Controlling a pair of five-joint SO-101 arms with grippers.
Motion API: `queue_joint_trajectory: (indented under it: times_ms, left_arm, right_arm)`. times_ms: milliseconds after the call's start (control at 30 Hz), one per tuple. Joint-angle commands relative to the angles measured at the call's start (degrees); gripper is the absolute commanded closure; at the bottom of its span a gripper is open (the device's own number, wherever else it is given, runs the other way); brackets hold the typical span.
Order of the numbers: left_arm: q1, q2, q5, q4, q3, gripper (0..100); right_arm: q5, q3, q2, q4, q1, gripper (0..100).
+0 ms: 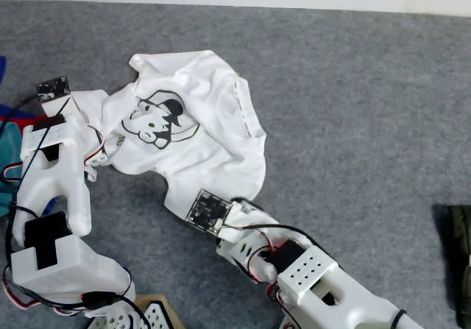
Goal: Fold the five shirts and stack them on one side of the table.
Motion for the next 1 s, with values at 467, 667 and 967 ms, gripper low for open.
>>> queue_joint_trajectory:
  times_ms: [467, 667, 967]
  left_arm:
    - [5.76, -0.84, -0.35, -2.37, 3.38, 99]
    - [6.02, -0.92, -0.26, -2.37, 2.86, 99]
    - [-1.19, -13.23, -0.35, 6.33, -3.38, 99]
  right_arm:
    - [0.97, -0.84, -1.1, -1.01, 3.65, 99.0]
    - [0.53, -2.86, -1.19, -0.84, 11.38, 99.0]
    - [-6.24, -16.04, -2.68, 12.88, 18.77, 99.1]
